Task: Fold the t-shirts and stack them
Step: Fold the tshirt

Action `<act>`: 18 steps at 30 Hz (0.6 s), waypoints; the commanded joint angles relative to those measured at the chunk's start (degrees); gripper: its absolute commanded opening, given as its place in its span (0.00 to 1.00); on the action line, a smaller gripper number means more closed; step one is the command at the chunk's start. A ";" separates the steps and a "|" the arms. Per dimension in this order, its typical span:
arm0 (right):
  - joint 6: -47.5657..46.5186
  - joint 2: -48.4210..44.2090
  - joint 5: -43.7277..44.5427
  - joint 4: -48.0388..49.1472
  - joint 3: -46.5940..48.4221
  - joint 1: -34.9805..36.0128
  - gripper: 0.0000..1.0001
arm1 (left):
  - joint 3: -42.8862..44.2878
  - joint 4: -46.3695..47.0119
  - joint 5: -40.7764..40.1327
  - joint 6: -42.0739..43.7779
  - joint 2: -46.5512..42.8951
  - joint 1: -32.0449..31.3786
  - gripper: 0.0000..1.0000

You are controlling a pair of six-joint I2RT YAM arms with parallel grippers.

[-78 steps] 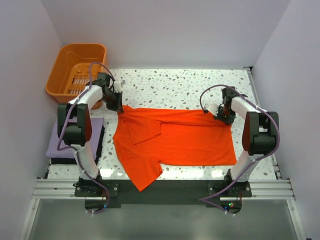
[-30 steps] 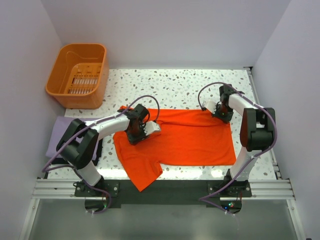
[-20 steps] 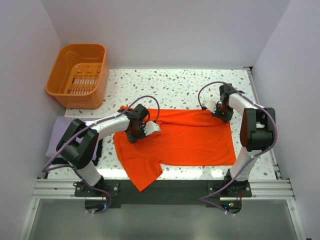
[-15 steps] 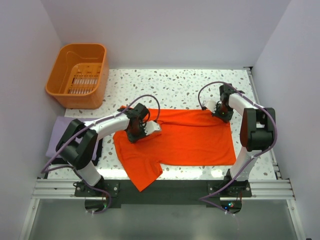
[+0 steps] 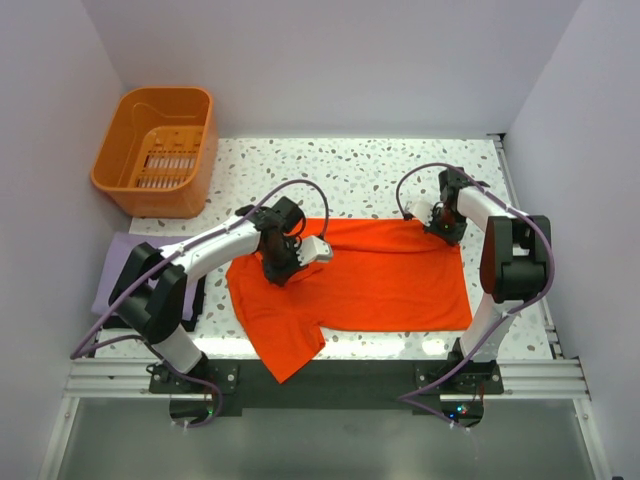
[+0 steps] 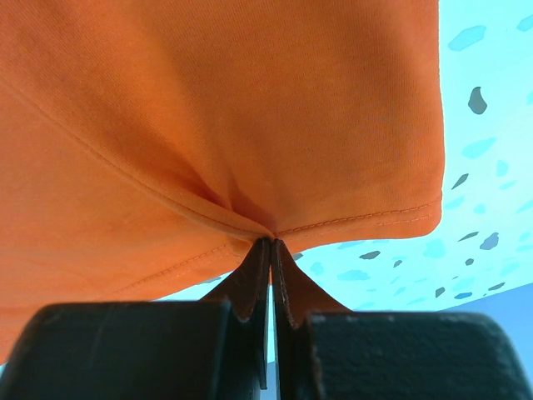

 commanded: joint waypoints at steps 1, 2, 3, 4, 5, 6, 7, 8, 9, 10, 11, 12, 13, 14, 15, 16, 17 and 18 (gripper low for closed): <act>-0.06 0.47 0.89 -0.86 1.84 0.10 0.00 | 1.21 -2.65 5.51 -1.38 -1.23 -0.29 0.00; -0.06 0.47 0.89 -0.86 1.75 0.10 0.00 | 1.04 -2.74 5.96 -1.38 -1.40 -0.29 0.00; -0.06 0.38 0.89 -0.86 1.84 0.02 0.00 | 0.86 -2.66 6.13 -1.55 -1.40 -0.29 0.00; -0.06 0.55 0.89 -0.86 1.84 0.10 0.00 | 0.52 -2.31 5.70 -1.82 -1.58 -0.29 0.00; -0.06 0.47 0.80 -0.95 1.93 0.10 0.00 | -0.45 -1.87 5.17 -2.08 -1.67 -0.29 0.00; -0.06 0.55 0.80 -0.95 1.93 0.10 0.00 | -0.98 -1.52 4.47 -2.17 -1.75 -0.29 0.00; -0.15 0.55 0.71 -1.03 1.93 0.10 0.00 | -1.50 -0.30 2.90 -2.61 -1.75 -0.29 0.00; -0.24 0.55 0.62 -1.21 1.93 0.10 0.00 | -2.38 0.33 1.93 -2.96 -1.58 -0.29 0.00; -0.50 0.47 0.62 -1.56 1.76 0.10 0.00 | -2.65 1.03 1.05 -3.31 -1.40 -0.12 0.07; -1.02 0.38 0.62 -1.56 1.58 0.10 0.00 | -2.83 1.21 0.52 -3.40 -0.79 0.06 0.14; -1.29 0.12 0.71 -1.65 1.49 0.10 0.00 | -2.65 1.21 0.68 -3.49 -0.70 1.02 0.20; -1.47 -0.15 0.54 -1.91 1.49 0.10 0.00 | -2.30 1.21 1.47 -3.58 -0.79 1.81 0.28; -1.55 -0.41 0.19 -2.96 1.66 0.10 0.02 | -1.78 1.38 3.30 -3.84 -1.40 2.95 0.31; -1.38 -0.76 -0.34 -3.75 2.19 0.02 0.05 | -0.03 1.39 4.54 -3.93 -1.84 5.66 0.33; -1.03 -1.03 -0.87 -4.63 3.85 -0.16 0.09 | 1.03 1.65 5.95 -4.02 -2.10 7.34 0.35; 0.28 -1.20 -1.83 -6.99 5.08 -0.60 0.21 | 2.08 2.35 7.44 -5.32 -2.71 9.18 0.36; 1.16 -1.55 -3.40 -8.49 6.66 -0.77 0.27 | 3.83 3.05 7.80 -6.20 -2.90 12.33 0.36; 2.30 -1.38 -5.51 -11.72 10.59 -0.69 0.35 | 4.46 4.27 7.81 -7.61 -2.64 13.49 0.36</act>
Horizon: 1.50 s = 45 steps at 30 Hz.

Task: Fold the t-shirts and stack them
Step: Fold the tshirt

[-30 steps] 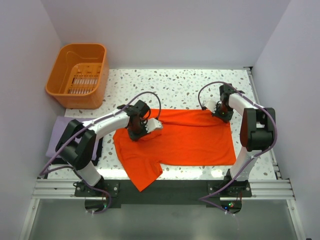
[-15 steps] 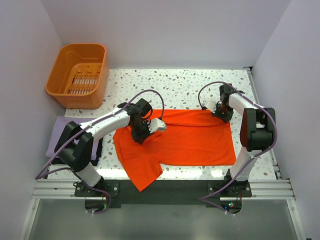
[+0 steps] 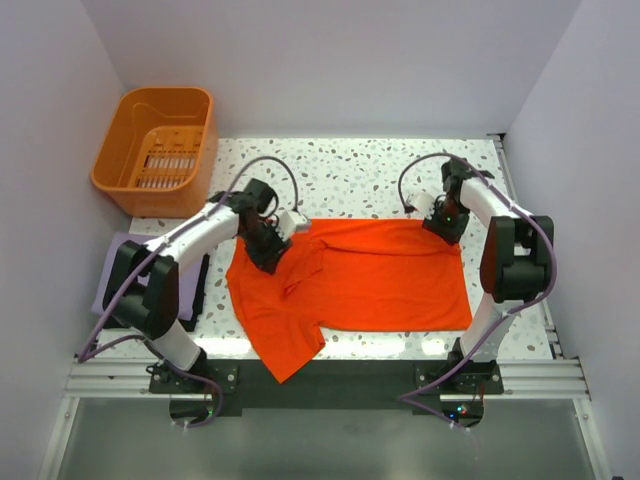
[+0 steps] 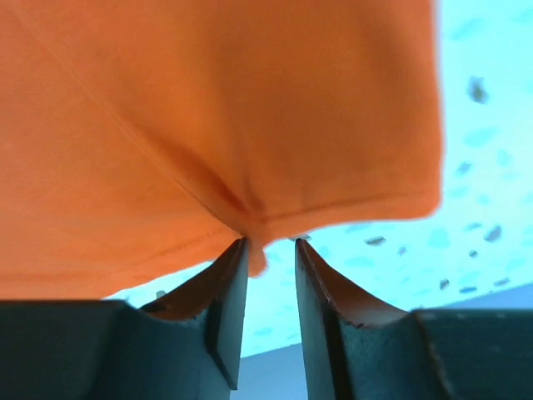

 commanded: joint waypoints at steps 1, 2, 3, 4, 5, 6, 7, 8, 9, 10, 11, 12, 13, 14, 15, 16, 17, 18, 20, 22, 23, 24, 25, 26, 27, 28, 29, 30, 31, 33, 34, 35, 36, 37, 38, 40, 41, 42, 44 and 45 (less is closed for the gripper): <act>4.40 -1.38 -5.57 -7.90 9.72 -0.53 0.37 | 5.42 5.03 2.32 -4.21 -2.55 6.03 0.36; 5.47 -0.86 -8.36 -9.57 13.66 -0.54 0.38 | 5.43 7.30 1.53 -5.26 -2.46 7.34 0.36; 6.52 -0.68 -9.70 -12.03 15.44 -0.54 0.39 | 5.43 8.19 0.83 -7.18 -1.85 7.88 0.36; 9.23 -0.42 -10.49 -12.48 16.68 -0.54 0.40 | 5.35 8.89 -0.75 -8.16 -1.32 8.40 0.36; 10.47 -0.24 -11.11 -12.66 17.73 -0.54 0.41 | 5.26 9.42 -1.20 -9.13 -0.62 9.45 0.36; 11.62 0.81 -11.20 -13.01 19.14 -0.54 0.41 | 5.17 10.91 -1.64 -11.83 0.08 10.25 0.36; 13.11 1.34 -10.68 -13.19 19.41 -0.10 0.40 | 5.08 11.45 -2.42 -13.17 1.57 11.65 0.36; 13.56 1.78 -10.07 -13.02 19.33 0.25 0.38 | 5.17 11.89 -2.61 -14.31 2.46 12.27 0.36; 14.09 2.31 -8.93 -12.41 18.46 0.43 0.34 | 5.17 12.76 -3.04 -15.97 4.03 12.71 0.36; 14.35 2.40 -8.31 -11.44 17.49 1.04 0.33 | 5.08 13.20 -4.70 -16.43 4.92 12.98 0.36; 14.44 2.40 -7.61 -10.56 16.35 1.48 0.31 | 5.17 13.47 -5.41 -16.87 5.71 13.07 0.35; 14.53 2.31 -6.47 -8.55 13.90 1.92 0.27 | 5.08 14.17 -5.68 -17.74 6.93 13.42 0.35; 14.70 2.57 -4.28 -7.58 12.66 2.88 0.26 | 4.99 14.44 -5.77 -18.01 7.56 13.59 0.35; 14.71 2.75 -3.39 -6.70 10.64 3.15 0.23 | 4.99 14.70 -6.38 -18.27 8.26 13.59 0.35; 14.88 3.01 -2.60 -5.04 9.75 3.42 0.23 | 4.91 14.79 -7.43 -18.54 9.74 13.68 0.35; 14.97 3.88 -0.85 -4.15 9.05 3.59 0.22 | 4.90 14.79 -8.14 -18.45 10.72 13.94 0.34; 15.23 4.42 0.21 -3.01 7.65 3.68 0.21 | 4.90 15.23 -8.84 -18.45 11.51 14.12 0.33; 15.32 5.20 1.27 -0.73 7.20 3.68 0.21 | 4.99 15.32 -9.98 -18.19 13.26 14.38 0.33; 15.58 7.31 4.17 1.47 6.85 3.68 0.20 | 6.30 15.58 -10.87 -17.84 15.11 15.52 0.32; 16.46 8.81 5.93 4.72 7.02 3.68 0.20 | 8.75 15.67 -11.39 -16.96 17.92 16.93 0.31; 16.72 10.82 7.07 5.52 7.80 3.60 0.20 | 9.90 15.76 -11.66 -16.52 18.98 17.46 0.30; 17.60 11.88 7.69 7.27 8.51 3.77 0.20 | 11.05 15.93 -11.75 -15.65 21.34 17.98 0.30; 18.04 13.28 8.13 7.72 9.56 3.77 0.20 | 14.19 15.67 -11.92 -14.94 22.84 18.77 0.29; 18.65 15.39 9.44 8.33 12.01 3.86 0.20 | 16.31 14.97 -12.27 -14.50 24.42 19.22 0.28; 19.71 16.54 9.71 9.47 13.34 3.86 0.20 | 18.33 14.53 -12.01 -13.80 27.22 19.65 0.28; 19.98 17.42 10.15 9.74 14.74 3.86 0.20 | 22.62 13.92 -11.32 -13.53 28.47 20.44 0.28; 20.33 18.12 10.33 10.01 17.28 3.95 0.22 | 24.75 12.35 -10.09 -13.01 29.44 20.71 0.29; 20.68 18.74 10.07 10.62 18.43 3.95 0.23 | 26.86 11.63 -7.90 -11.96 30.49 20.97 0.30; 20.77 18.75 9.63 10.45 19.49 3.95 0.24 | 29.75 11.02 -6.23 -11.08 30.41 20.98 0.33; 21.03 17.70 6.49 7.92 22.92 3.95 0.29 | 31.00 10.22 -1.06 -8.01 27.79 20.98 0.38; 20.95 16.56 5.42 6.34 24.23 3.86 0.34 | 31.27 9.44 1.15 -6.77 26.21 20.98 0.45; 20.95 15.24 4.54 3.88 24.42 3.86 0.36 | 31.45 8.47 3.09 -4.07 23.15 20.98 0.48; 20.25 11.66 2.96 2.03 24.42 3.86 0.40 | 31.36 7.68 6.32 -2.65 21.38 20.98 0.51; 19.63 9.45 -0.36 0.45 23.81 3.69 0.45 | 30.23 6.63 8.45 -0.98 19.45 20.98 0.56; 18.15 7.08 -1.52 -1.66 21.28 3.68 0.52 | 29.17 3.75 10.21 3.39 15.51 20.98 0.58; 15.60 -0.63 -5.20 -4.74 17.85 3.42 0.57 | 23.91 1.79 12.76 7.19 11.01 20.45 0.60; 14.80 -3.46 -5.84 -6.58 13.39 3.33 0.59 | 21.63 -0.57 13.64 11.74 6.29 20.28 0.60; 11.92 -5.75 -6.63 -8.17 11.09 3.25 0.59 | 16.47 -1.37 13.57 13.44 4.07 19.23 0.60; 9.97 -11.73 -7.51 -9.85 4.08 3.16 0.58 | 10.73 -2.87 13.21 16.51 -2.33 17.91 0.60; 7.35 -13.40 -7.86 -12.11 1.86 3.07 0.57 | 7.92 -2.96 12.60 18.44 -4.28 17.21 0.60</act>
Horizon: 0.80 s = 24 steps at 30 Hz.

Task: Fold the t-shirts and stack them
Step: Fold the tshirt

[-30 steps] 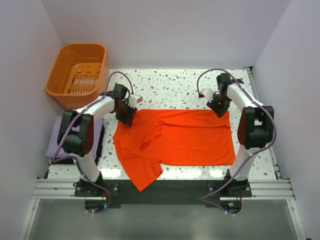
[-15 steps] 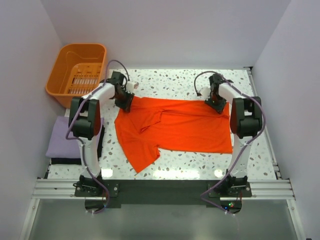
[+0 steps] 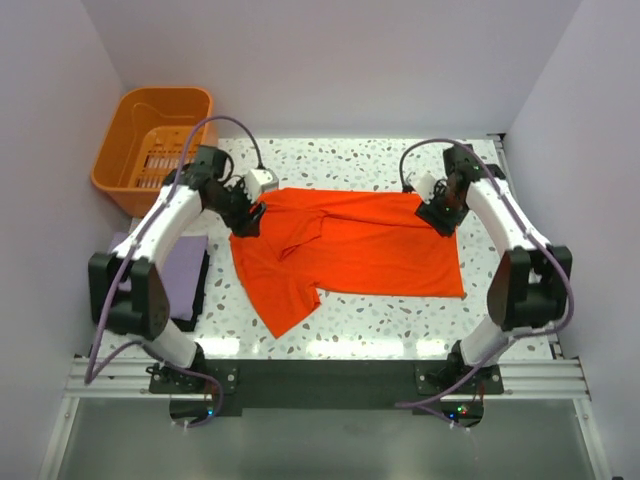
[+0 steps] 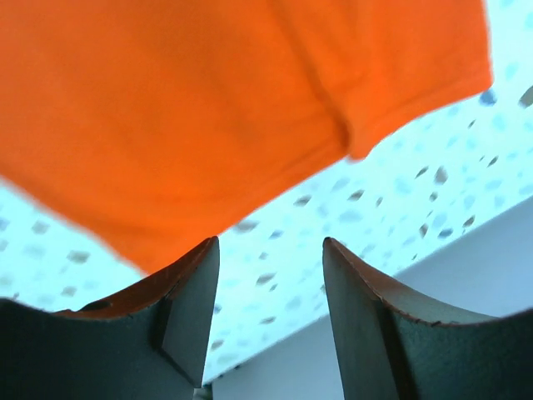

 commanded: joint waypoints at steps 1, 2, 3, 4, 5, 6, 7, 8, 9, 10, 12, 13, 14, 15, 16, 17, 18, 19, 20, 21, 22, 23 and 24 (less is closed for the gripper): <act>-7.49 -8.52 -4.52 -9.10 -8.21 -0.38 0.56 | -11.56 -5.63 3.42 10.70 -8.82 -3.43 0.60; -8.11 -11.14 -4.52 -9.45 -12.32 -0.30 0.53 | -13.87 -4.85 3.16 10.70 -11.62 -4.14 0.60; -9.59 -12.48 -4.26 -9.89 -14.36 -0.30 0.51 | -17.37 -4.32 2.98 10.44 -12.78 -5.19 0.60; -9.87 -13.53 -3.39 -8.85 -16.65 -0.30 0.50 | -18.71 -3.79 2.89 10.18 -13.75 -5.72 0.60; -10.13 -15.37 -2.33 -6.66 -20.67 -0.30 0.48 | -19.86 -2.91 2.80 9.39 -15.24 -6.34 0.60; -10.49 -15.91 -1.80 -5.60 -22.45 -0.30 0.47 | -21.44 -2.47 2.63 9.13 -15.77 -7.39 0.60; -10.58 -16.44 -1.62 -4.46 -23.95 -0.30 0.47 | -22.06 -2.03 2.63 8.77 -16.04 -7.83 0.60; -10.66 -16.62 -1.45 -2.79 -26.31 -0.30 0.45 | -22.42 -1.59 2.45 8.42 -16.48 -8.36 0.60; -11.10 -16.62 -0.92 -1.99 -27.47 -0.21 0.45 | -22.85 -1.50 2.28 8.25 -16.57 -8.97 0.60; -11.19 -16.62 -0.66 -1.11 -29.31 -0.21 0.43 | -23.12 -1.24 2.19 8.16 -16.57 -9.07 0.60; -11.45 -16.62 0.13 1.26 -30.81 -0.12 0.43 | -23.73 -0.88 1.40 8.24 -16.31 -9.33 0.60; -11.54 -16.62 0.22 1.88 -31.51 -0.21 0.42 | -23.82 -0.80 1.13 8.33 -16.31 -9.42 0.59; -11.54 -16.71 0.31 2.41 -32.65 -0.21 0.42 | -24.00 -0.62 0.87 8.77 -15.96 -9.42 0.59; -11.80 -16.62 0.49 3.37 -33.27 -0.21 0.42 | -24.17 -0.71 0.17 8.86 -15.87 -9.51 0.59; -11.89 -16.71 0.75 3.73 -33.80 -0.21 0.41 | -24.18 -0.71 -0.01 8.95 -15.61 -9.51 0.59; -11.98 -16.71 0.75 4.77 -34.68 -0.21 0.41 | -24.26 -0.71 -0.19 9.21 -15.43 -9.59 0.59; -12.16 -16.62 0.75 5.22 -35.21 -0.21 0.41 | -24.18 -0.71 -0.36 9.38 -15.43 -9.68 0.59; -12.25 -16.45 0.75 5.57 -35.56 -0.21 0.40 | -24.09 -0.71 -0.45 9.39 -15.34 -9.68 0.59; -12.33 -16.44 0.75 6.10 -36.35 -0.12 0.40 | -24.09 -0.71 -0.54 9.47 -15.17 -9.77 0.59; -12.42 -16.44 0.75 6.45 -36.70 -0.12 0.39 | -23.91 -0.62 -0.71 9.47 -14.90 -9.94 0.59; -12.60 -16.36 1.62 6.98 -37.23 -0.12 0.38 | -23.83 -0.71 -0.71 9.39 -14.73 -9.86 0.59; -12.69 -16.36 2.07 8.20 -38.37 -0.12 0.38 | -23.74 -0.62 -0.80 9.39 -14.46 -9.94 0.59; -12.95 -16.27 2.25 8.91 -38.90 -0.12 0.38 | -23.74 -0.62 -0.72 9.30 -14.29 -10.03 0.59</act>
